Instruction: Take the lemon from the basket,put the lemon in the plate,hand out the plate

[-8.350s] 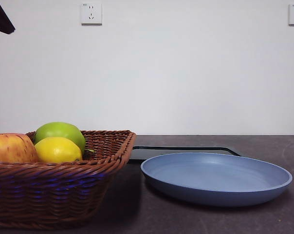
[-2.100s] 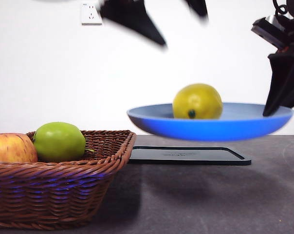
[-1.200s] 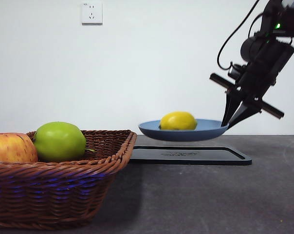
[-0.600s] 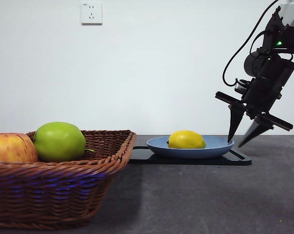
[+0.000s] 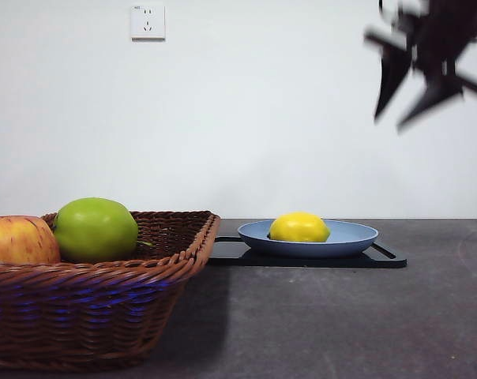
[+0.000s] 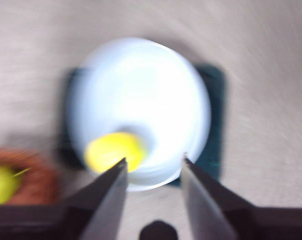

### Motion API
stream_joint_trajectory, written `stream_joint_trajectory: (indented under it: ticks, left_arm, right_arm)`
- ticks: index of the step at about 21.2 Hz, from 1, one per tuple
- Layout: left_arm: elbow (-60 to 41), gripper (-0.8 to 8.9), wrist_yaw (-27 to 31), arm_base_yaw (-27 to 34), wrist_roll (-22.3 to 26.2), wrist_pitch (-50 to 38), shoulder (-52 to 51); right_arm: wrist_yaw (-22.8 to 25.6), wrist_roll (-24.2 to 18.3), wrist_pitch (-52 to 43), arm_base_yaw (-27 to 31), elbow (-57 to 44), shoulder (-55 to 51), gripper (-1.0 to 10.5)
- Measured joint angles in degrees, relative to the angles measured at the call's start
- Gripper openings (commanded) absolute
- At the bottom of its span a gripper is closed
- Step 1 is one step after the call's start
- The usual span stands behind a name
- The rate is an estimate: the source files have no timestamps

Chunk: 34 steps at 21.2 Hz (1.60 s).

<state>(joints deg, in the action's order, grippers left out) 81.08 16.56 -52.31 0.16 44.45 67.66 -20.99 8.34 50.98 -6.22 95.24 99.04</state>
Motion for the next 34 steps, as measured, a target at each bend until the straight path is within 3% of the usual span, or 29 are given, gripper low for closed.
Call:
stream_joint_trajectory:
  ticks: [3,4,6,11,13,17,23,29,34]
  left_arm:
    - [0.0,0.43,2.4,2.9,4.1,-2.3,1.8]
    - [0.0,0.06,2.4,4.2,5.8,-2.3,2.4]
    - [0.0,0.06,1.7,7.1,8.4,-2.0,3.2]
    - [-0.1,0.06,-15.3,19.1,9.9,1.9,3.5]
    - [-0.9,0.06,-20.0,24.5,9.9,1.7,3.3]
    - [-10.4,0.06,-24.2,30.1,8.7,-7.1,-1.8]
    - [-34.0,0.06,-24.5,30.9,3.5,-27.8,-18.8]
    - [-47.8,0.06,-24.3,30.9,-1.4,-35.7,-30.9]
    - [-54.1,0.06,-24.2,30.9,-4.5,-36.4,-38.8]
  right_arm:
    - [0.0,-3.3,4.8,-3.9,0.0,-8.5,0.2]
    - [0.1,-4.5,6.7,-5.3,0.0,-10.8,0.0]
    - [1.8,-6.4,9.1,-8.2,0.0,-15.1,0.0]
    - [19.8,-7.4,11.0,-16.5,-1.2,-23.9,0.0]
    - [23.5,-7.4,9.5,-18.6,-4.6,-28.2,0.0]
    - [25.7,-7.0,-1.9,-21.8,-16.7,-38.9,0.0]
    - [27.3,-6.6,-25.0,-25.4,-40.8,-58.6,0.0]
    - [31.7,-6.6,-30.2,-25.5,-53.8,-68.5,0.0]
    - [31.7,-6.6,-31.8,-25.5,-61.4,-74.9,0.0]
